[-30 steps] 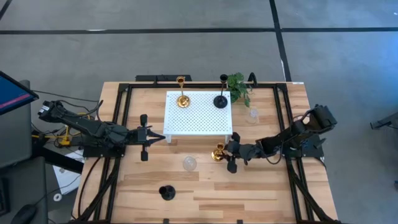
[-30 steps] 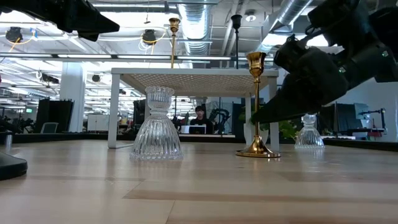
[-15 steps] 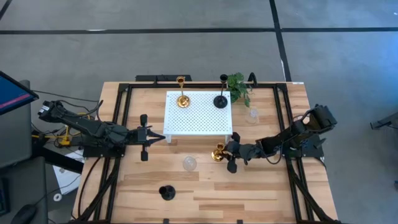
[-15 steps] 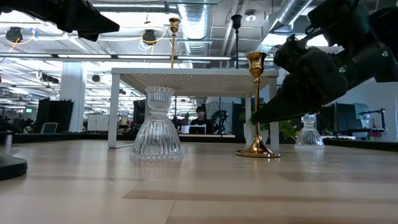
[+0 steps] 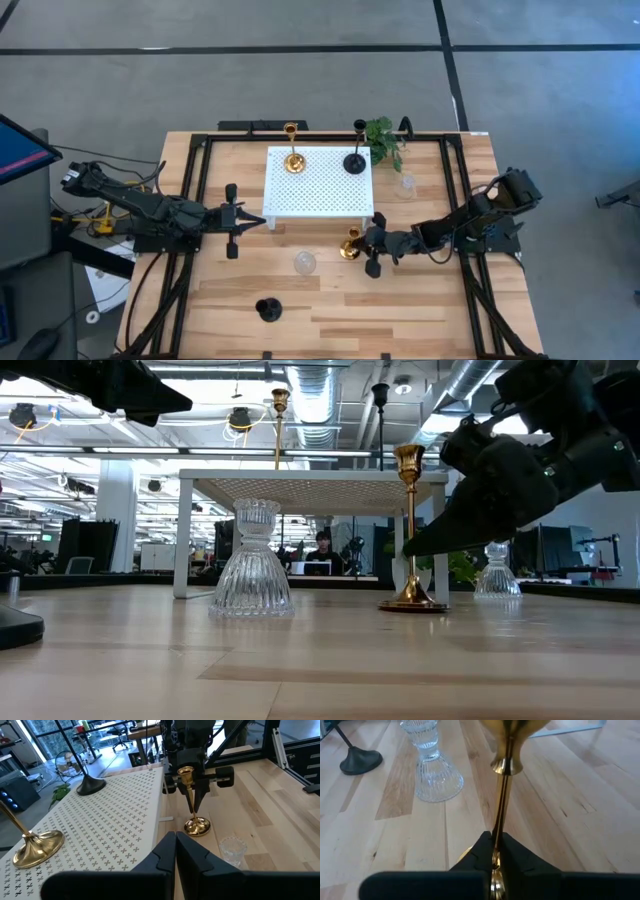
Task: Pick & Place candle stick holders
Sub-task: Put the gold candle holder on the shelf
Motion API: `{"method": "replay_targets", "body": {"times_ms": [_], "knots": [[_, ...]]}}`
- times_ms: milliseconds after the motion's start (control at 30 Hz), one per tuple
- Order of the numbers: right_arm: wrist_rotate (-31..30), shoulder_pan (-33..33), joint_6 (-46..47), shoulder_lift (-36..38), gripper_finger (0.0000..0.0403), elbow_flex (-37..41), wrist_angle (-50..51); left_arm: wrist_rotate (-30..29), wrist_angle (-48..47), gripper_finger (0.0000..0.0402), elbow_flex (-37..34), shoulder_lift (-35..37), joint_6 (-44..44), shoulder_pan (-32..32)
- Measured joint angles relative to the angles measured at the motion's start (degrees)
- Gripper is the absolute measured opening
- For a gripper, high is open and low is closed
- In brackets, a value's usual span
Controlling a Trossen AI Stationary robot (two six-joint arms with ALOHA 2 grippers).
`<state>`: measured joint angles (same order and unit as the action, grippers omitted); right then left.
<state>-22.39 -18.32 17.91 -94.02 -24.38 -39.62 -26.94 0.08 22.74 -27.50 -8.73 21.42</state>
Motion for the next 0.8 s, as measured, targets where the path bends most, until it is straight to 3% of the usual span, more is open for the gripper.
{"method": "replay_targets", "body": {"times_ms": [633, 800], "knots": [[3.3, 0.0, 0.0, 0.0, 0.0013, -1.9, -2.5, 0.0, 0.5, 0.0012, 0.0, 0.0, 0.3, 0.0], [4.6, -0.1, -0.4, 1.2, 0.0014, -5.0, 3.5, 0.0, 1.5, 0.0012, 0.0, 0.0, 2.0, 0.0]]}}
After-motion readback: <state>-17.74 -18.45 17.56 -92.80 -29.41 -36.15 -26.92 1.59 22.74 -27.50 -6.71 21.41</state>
